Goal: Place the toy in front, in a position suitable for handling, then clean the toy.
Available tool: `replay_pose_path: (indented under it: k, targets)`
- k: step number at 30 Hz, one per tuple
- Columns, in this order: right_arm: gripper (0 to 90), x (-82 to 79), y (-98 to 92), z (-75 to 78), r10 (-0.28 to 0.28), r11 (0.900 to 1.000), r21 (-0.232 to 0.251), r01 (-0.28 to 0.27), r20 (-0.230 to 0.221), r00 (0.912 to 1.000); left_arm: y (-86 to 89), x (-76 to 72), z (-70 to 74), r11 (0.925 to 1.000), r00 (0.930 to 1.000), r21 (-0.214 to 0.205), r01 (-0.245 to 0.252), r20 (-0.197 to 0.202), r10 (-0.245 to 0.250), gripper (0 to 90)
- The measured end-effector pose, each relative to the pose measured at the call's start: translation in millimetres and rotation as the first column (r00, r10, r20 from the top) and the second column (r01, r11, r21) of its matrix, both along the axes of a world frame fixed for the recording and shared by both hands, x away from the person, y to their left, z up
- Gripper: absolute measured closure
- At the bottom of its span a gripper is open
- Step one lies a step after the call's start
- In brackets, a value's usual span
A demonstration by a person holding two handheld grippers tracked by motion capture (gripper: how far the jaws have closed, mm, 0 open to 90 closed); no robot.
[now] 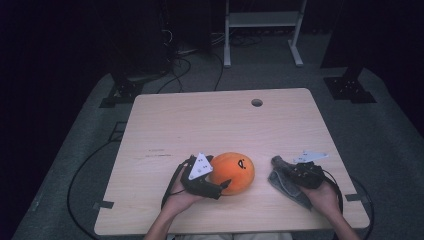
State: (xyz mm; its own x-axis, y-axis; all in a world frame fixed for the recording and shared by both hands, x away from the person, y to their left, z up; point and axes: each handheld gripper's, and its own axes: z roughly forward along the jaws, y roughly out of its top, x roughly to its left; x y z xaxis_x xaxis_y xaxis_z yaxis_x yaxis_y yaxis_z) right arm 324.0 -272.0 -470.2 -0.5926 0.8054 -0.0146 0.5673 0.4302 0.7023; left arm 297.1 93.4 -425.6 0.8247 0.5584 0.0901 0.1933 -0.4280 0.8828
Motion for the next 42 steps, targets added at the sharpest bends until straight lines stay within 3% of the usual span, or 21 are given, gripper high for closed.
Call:
replay_pose_path:
  k: [1, 3, 6, 8, 10, 12, 16, 21, 24, 26, 30, 33, 37, 39, 42]
  targets:
    - [78.2, 1.8, -3.9, 4.5, 0.001, 0.9990, 0.045, -0.002, 0.020, 0.9998, 2.4, 3.3, -6.2, 0.9998, 0.9994, 0.005, 0.021, -0.027, -0.021, 9.3]
    - [78.2, 1.6, -7.0, 11.4, 0.000, 0.9939, 0.110, -0.005, 0.042, 0.9991, 2.8, 4.8, -11.2, 0.9985, 0.9985, 0.019, 0.051, -0.020, -0.051, 18.2]
    - [78.0, -1.7, -11.0, 22.7, 0.020, 0.9739, 0.224, -0.036, 0.074, 0.9971, 1.2, 7.7, -11.7, 0.9977, 0.9983, 0.042, 0.054, -0.022, -0.053, 26.3]
    - [78.0, -5.1, -11.1, 28.4, 0.035, 0.9646, 0.257, -0.059, 0.097, 0.9947, 0.1, 8.5, -11.8, 0.9973, 0.9985, 0.050, 0.053, -0.018, -0.052, 26.7]
    - [78.0, -8.8, -9.9, 30.8, 0.048, 0.9640, 0.255, -0.075, 0.109, 0.9929, -1.5, 8.6, -12.8, 0.9975, 0.9988, 0.051, 0.049, -0.010, -0.048, 26.7]
    - [78.1, -13.9, -8.5, 32.4, 0.069, 0.9568, 0.273, -0.099, 0.118, 0.9906, -2.8, 9.1, -13.6, 0.9978, 0.9990, 0.050, 0.043, -0.010, -0.043, 26.6]
    - [78.0, -28.0, 5.1, 43.5, 0.161, 0.9282, 0.306, -0.212, 0.184, 0.9698, -4.3, 11.5, -13.3, 0.9979, 0.9989, 0.047, 0.045, -0.011, -0.045, 26.7]
    - [77.9, -35.5, 47.3, 48.9, 0.297, 0.9076, 0.234, -0.348, 0.227, 0.9274, -6.6, 15.5, -15.6, 0.9980, 0.9986, 0.038, 0.051, -0.012, -0.051, 30.2]
    - [77.7, -33.9, 67.7, 48.9, 0.336, 0.9076, 0.181, -0.379, 0.228, 0.9140, -8.7, 16.8, -16.8, 0.9977, 0.9984, 0.036, 0.057, -0.010, -0.056, 32.2]
    - [76.5, -32.2, 78.7, 45.3, 0.351, 0.9148, 0.122, -0.385, 0.230, 0.9076, -9.3, 18.6, -17.7, 0.9979, 0.9985, 0.036, 0.053, -0.018, -0.052, 32.5]
    - [67.2, -28.0, 87.2, 43.1, 0.362, 0.9151, 0.100, -0.391, 0.223, 0.9051, -10.1, 18.9, -17.5, 0.9970, 0.9982, 0.051, 0.058, -0.017, -0.057, 32.6]
    - [64.2, -23.7, 89.4, 39.9, 0.352, 0.9209, 0.092, -0.379, 0.219, 0.9099, -14.7, 17.2, -17.1, 0.9955, 0.9980, 0.071, 0.063, -0.004, -0.063, 32.8]
    - [74.7, -22.4, 84.9, 36.8, 0.331, 0.9331, 0.067, -0.353, 0.223, 0.9170, -15.6, 16.8, -16.5, 0.9955, 0.9979, 0.069, 0.064, 0.000, -0.064, 33.0]
    - [76.1, -19.8, 77.9, 34.7, 0.310, 0.9389, 0.086, -0.333, 0.211, 0.9270, -13.9, 17.9, -16.6, 0.9961, 0.9979, 0.060, 0.065, -0.007, -0.065, 33.0]
    - [76.3, -15.7, 66.4, 30.2, 0.256, 0.9620, 0.043, -0.270, 0.199, 0.9459, -11.6, 18.6, -18.1, 0.9964, 0.9975, 0.047, 0.071, -0.008, -0.071, 32.6]
